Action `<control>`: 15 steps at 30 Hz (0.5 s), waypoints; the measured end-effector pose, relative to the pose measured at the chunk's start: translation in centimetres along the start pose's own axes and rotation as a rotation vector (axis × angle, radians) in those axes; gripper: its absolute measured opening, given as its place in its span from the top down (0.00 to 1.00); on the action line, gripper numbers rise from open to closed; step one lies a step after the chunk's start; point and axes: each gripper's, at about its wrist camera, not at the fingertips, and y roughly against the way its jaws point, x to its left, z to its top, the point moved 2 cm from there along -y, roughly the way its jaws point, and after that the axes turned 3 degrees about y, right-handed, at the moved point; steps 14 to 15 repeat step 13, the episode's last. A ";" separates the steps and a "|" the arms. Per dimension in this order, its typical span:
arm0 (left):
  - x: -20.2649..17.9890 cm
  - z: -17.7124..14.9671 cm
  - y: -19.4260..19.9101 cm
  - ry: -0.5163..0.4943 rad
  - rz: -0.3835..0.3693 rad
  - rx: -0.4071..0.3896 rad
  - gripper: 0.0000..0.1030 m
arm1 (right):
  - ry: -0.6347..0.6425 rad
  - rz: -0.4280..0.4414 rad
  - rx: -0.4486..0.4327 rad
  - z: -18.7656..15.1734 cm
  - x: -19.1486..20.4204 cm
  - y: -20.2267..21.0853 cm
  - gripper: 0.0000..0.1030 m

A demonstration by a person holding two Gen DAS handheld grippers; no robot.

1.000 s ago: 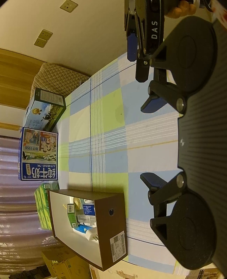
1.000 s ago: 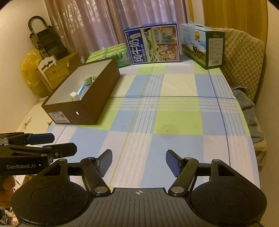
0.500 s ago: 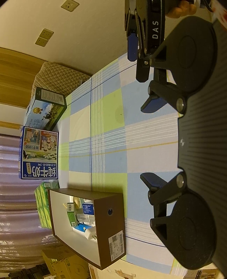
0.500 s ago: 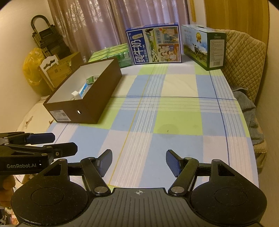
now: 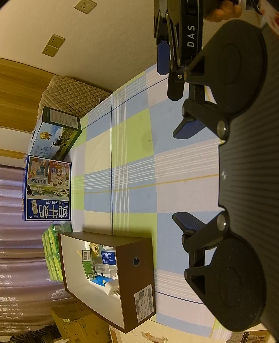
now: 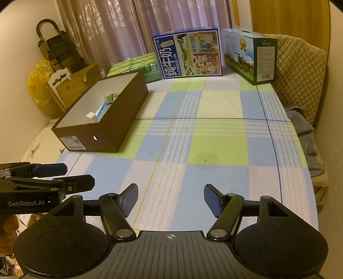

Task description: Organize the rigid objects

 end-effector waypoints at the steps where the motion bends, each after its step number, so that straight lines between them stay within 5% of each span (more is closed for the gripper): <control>1: 0.0 0.0 0.0 0.000 -0.001 0.000 0.30 | -0.001 0.000 0.001 0.0 0.0 0.0 0.37; 15: 0.0 0.2 -0.6 -0.002 0.006 -0.001 0.30 | -0.006 0.000 0.004 0.0 -0.3 -0.3 0.37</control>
